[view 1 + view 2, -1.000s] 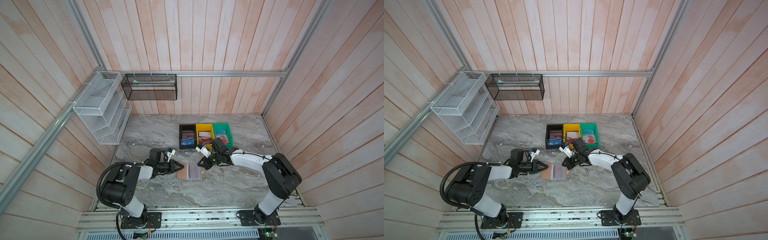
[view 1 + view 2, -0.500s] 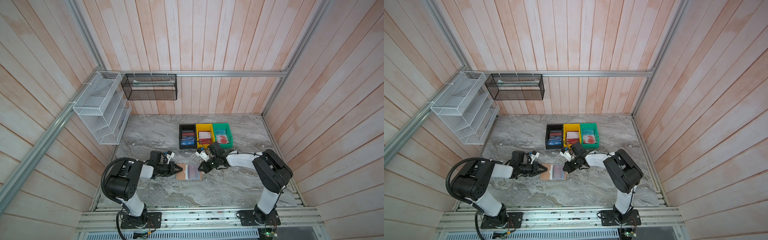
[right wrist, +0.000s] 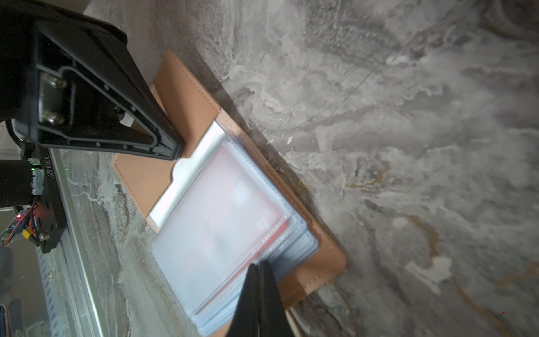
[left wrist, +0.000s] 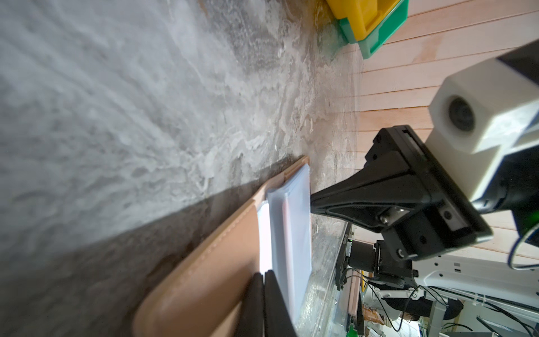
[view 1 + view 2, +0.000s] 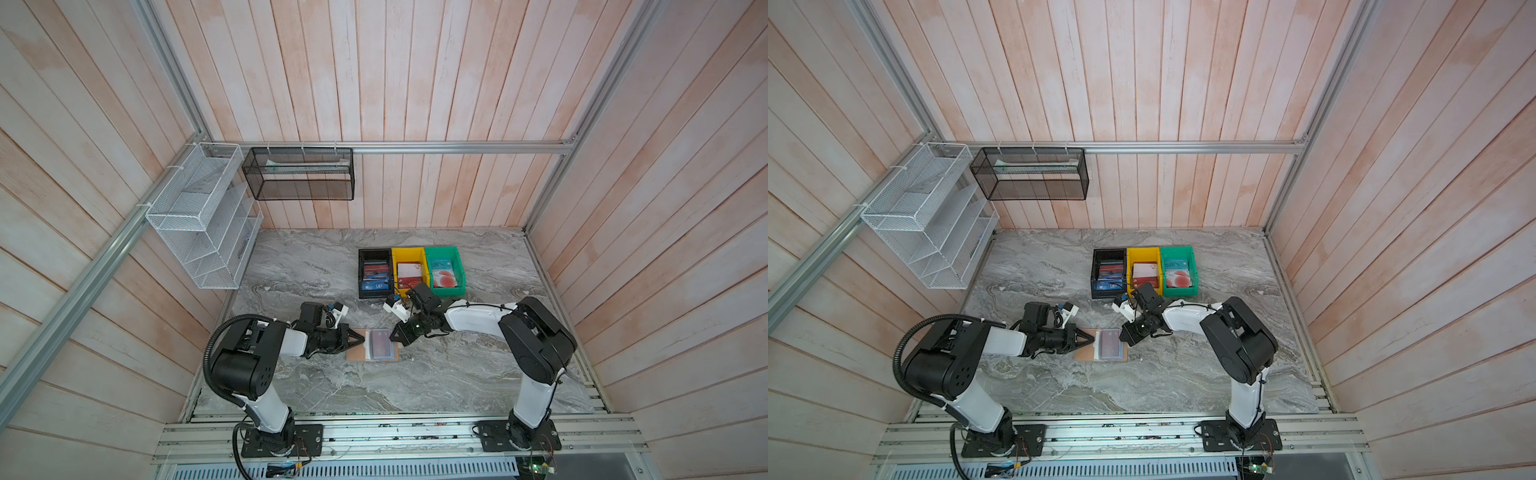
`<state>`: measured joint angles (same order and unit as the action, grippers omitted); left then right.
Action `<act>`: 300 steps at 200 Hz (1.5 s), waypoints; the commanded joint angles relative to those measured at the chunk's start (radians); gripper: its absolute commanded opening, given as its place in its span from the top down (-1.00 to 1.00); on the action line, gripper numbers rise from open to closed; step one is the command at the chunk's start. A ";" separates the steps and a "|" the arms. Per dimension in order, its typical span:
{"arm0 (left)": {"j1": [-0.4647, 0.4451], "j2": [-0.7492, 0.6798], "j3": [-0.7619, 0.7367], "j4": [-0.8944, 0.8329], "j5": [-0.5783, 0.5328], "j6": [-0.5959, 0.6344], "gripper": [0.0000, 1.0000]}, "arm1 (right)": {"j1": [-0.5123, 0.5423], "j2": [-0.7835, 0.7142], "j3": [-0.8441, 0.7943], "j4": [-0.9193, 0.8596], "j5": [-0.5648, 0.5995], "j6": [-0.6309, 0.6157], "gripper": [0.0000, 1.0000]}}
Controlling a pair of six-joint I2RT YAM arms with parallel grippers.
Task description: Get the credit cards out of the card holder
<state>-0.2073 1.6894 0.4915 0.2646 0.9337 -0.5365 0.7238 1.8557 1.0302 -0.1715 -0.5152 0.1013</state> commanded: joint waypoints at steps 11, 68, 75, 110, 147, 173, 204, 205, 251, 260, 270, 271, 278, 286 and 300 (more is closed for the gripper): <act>0.014 -0.049 0.026 -0.098 -0.020 0.039 0.88 | 0.008 0.004 0.024 -0.063 0.048 -0.016 1.00; 0.014 -0.201 0.063 -0.312 -0.131 0.095 0.88 | 0.013 -0.004 0.026 -0.065 0.040 -0.014 1.00; 0.014 -0.195 0.055 -0.314 -0.140 0.095 0.88 | 0.015 -0.001 0.027 -0.066 0.041 -0.014 1.00; 0.013 -0.154 0.014 -0.266 -0.150 0.071 0.89 | 0.028 0.007 0.041 -0.077 0.049 -0.017 1.00; 0.013 -0.119 0.004 -0.260 -0.164 0.074 0.90 | 0.036 0.004 0.052 -0.085 0.057 -0.017 1.00; 0.013 -0.094 0.007 -0.271 -0.185 0.083 0.91 | 0.039 -0.009 0.055 -0.089 0.059 -0.017 1.00; 0.005 -0.083 0.014 -0.276 -0.188 0.085 0.91 | 0.039 -0.017 0.054 -0.085 0.053 -0.017 1.00; 0.005 -0.084 0.014 -0.275 -0.188 0.085 0.91 | 0.039 -0.017 0.054 -0.085 0.053 -0.017 1.00; -0.003 -0.079 0.012 -0.268 -0.186 0.079 0.91 | 0.047 0.019 0.079 -0.081 0.039 -0.016 1.00; -0.006 -0.077 0.013 -0.269 -0.187 0.078 0.91 | 0.051 0.030 0.086 -0.080 0.034 -0.017 1.00; -0.006 -0.077 0.013 -0.270 -0.187 0.079 0.92 | 0.055 0.039 0.093 -0.082 0.035 -0.016 1.00; -0.005 -0.076 0.013 -0.269 -0.187 0.079 0.92 | 0.055 0.040 0.094 -0.082 0.034 -0.017 1.00; -0.006 -0.077 0.013 -0.269 -0.187 0.079 0.92 | 0.057 0.045 0.096 -0.082 0.034 -0.016 1.00; -0.006 -0.077 0.013 -0.269 -0.186 0.079 0.92 | 0.058 0.049 0.097 -0.082 0.033 -0.017 1.00; -0.007 -0.076 0.013 -0.269 -0.185 0.079 0.93 | 0.058 0.054 0.099 -0.082 0.029 -0.017 1.00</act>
<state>-0.2058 1.5841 0.5087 0.0235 0.7967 -0.4744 0.7727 1.8820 1.1133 -0.2375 -0.4728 0.1005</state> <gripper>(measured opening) 0.044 0.047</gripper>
